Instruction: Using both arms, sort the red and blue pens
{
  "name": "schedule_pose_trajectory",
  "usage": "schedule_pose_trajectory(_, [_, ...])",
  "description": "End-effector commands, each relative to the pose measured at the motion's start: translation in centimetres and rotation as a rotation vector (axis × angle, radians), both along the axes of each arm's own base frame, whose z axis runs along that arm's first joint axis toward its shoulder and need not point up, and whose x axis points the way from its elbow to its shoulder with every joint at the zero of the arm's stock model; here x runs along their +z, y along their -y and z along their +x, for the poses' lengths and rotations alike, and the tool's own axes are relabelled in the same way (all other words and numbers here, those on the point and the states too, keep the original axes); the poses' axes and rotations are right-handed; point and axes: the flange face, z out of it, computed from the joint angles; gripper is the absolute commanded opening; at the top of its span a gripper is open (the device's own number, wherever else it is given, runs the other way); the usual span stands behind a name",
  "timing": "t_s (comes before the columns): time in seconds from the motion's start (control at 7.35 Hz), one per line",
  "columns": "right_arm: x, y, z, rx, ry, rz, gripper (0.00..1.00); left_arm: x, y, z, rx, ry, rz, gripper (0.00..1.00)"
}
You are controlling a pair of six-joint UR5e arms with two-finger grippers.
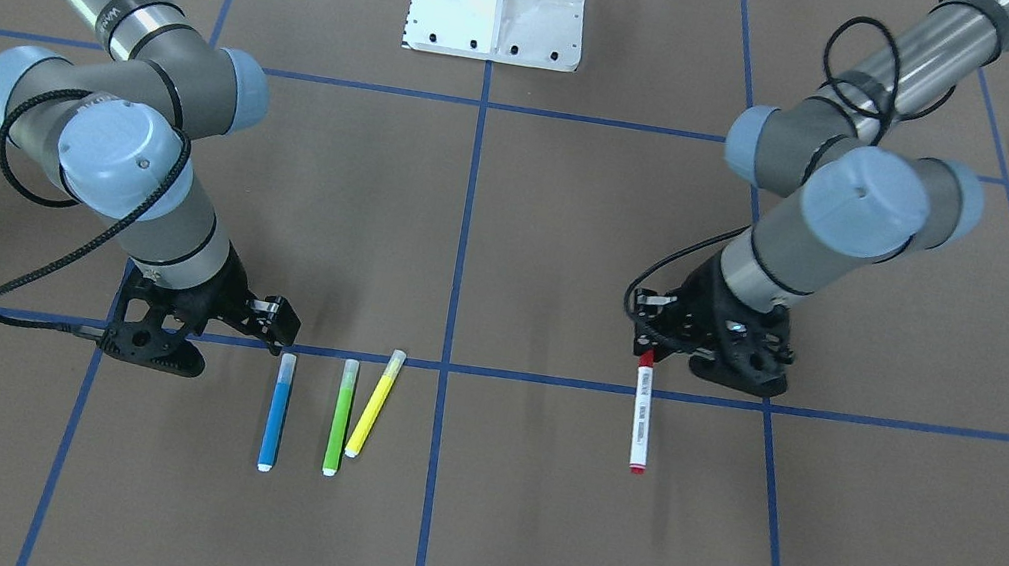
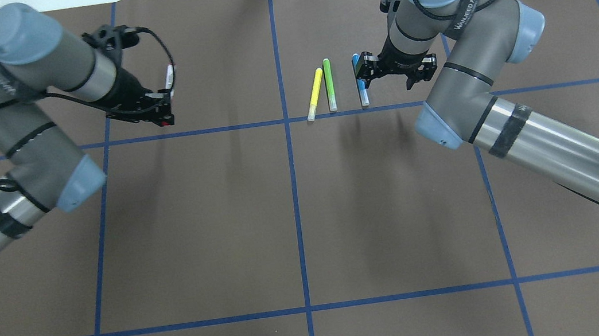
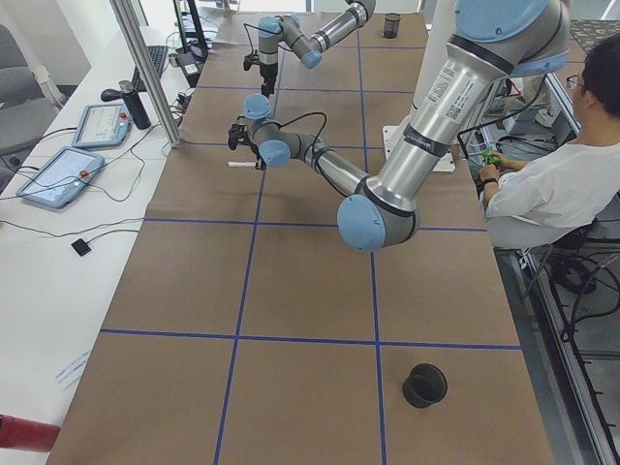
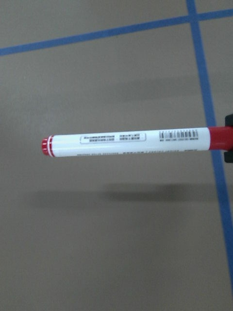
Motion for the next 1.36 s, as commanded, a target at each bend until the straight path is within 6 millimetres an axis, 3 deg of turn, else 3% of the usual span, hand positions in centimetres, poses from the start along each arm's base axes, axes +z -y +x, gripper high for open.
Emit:
schedule_pose_trajectory(0.0, [0.6, 0.9, -3.4, -0.019, -0.004, 0.025, 0.83, 3.6, -3.1, -11.4, -0.006, -0.07, -0.067, 0.0])
schedule_pose_trajectory(0.14, [2.2, 1.2, -4.2, -0.024, 0.017, 0.042, 0.77, 5.6, -5.9, -14.6, -0.011, -0.075, -0.093, 0.0])
schedule_pose_trajectory(0.27, [1.7, 1.2, -4.3, -0.021, 0.025, 0.041, 0.72, 6.7, -7.1, -17.3, -0.012, -0.086, -0.11, 0.0])
schedule_pose_trajectory(0.54, [1.3, 1.3, -4.4, -0.02, 0.027, 0.039, 0.49, 6.8, -7.2, -18.5, -0.017, -0.095, -0.112, 0.0])
schedule_pose_trajectory(0.82, [1.6, 0.9, -4.8, -0.028, 0.024, 0.035, 0.48, 6.5, -7.1, -19.3, -0.029, -0.099, -0.107, 0.0])
schedule_pose_trajectory(0.95, [1.6, 0.8, -5.0, -0.031, 0.024, 0.035, 0.42, 6.9, -7.3, -19.9, -0.039, -0.096, -0.113, 0.0])
schedule_pose_trajectory(1.09, [1.6, 0.7, -5.0, -0.03, 0.024, 0.034, 0.07, 7.4, -7.8, -20.3, -0.042, -0.093, -0.12, 0.0])
schedule_pose_trajectory(1.23, [1.7, 0.6, -5.2, -0.034, 0.023, 0.034, 0.0, 7.3, -7.9, -20.5, -0.045, -0.094, -0.118, 0.0])
